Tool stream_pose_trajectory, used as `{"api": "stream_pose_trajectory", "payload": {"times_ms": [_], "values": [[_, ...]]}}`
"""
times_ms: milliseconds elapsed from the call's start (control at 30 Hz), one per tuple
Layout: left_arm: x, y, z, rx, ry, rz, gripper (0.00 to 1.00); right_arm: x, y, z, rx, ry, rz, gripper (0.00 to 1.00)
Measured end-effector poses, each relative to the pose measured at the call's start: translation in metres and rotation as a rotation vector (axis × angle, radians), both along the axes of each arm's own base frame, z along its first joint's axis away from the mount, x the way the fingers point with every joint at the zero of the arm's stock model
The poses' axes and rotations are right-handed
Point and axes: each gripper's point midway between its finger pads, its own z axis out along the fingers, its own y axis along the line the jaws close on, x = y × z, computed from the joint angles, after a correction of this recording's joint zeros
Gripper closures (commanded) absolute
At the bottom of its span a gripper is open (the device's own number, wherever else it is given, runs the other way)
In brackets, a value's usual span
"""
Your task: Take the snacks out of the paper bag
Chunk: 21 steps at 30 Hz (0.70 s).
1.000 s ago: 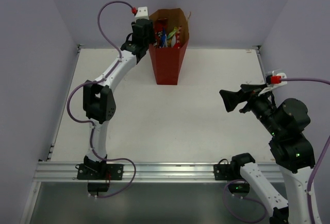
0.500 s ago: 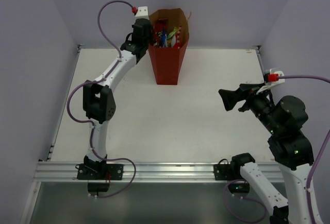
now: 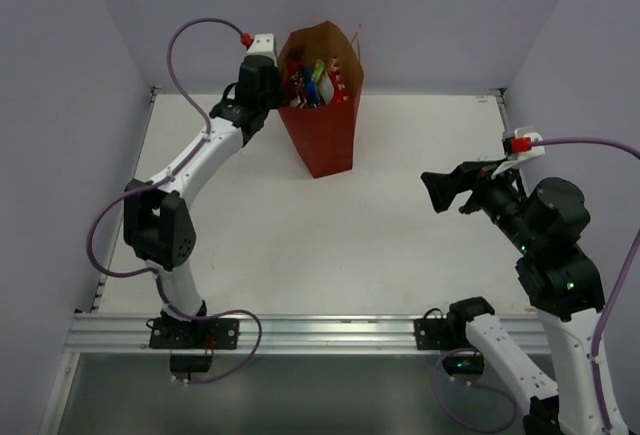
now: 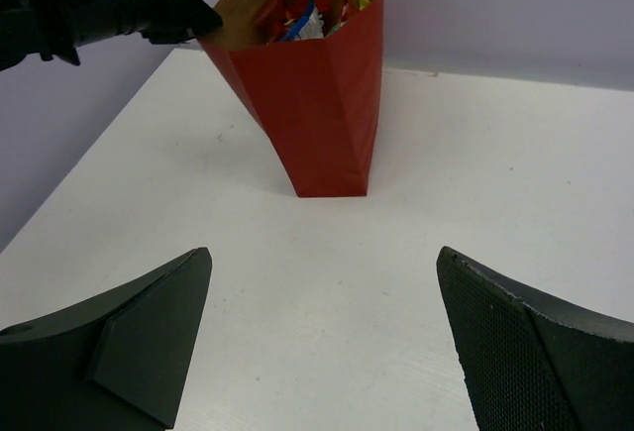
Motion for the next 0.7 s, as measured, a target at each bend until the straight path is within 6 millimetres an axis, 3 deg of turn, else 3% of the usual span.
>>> {"api": "stream_pose_trajectory", "payload": {"times_ms": [233, 700], "values": [[-0.063, 0.014, -0.003, -0.051, 0.071, -0.029, 1.00, 0.004, 0.003, -0.005, -0.006, 0.023, 0.009, 0.01], [-0.194, 0.063, 0.002, -0.102, 0.131, -0.009, 1.00, 0.000, 0.017, -0.006, 0.015, 0.040, 0.094, 0.01]]}}
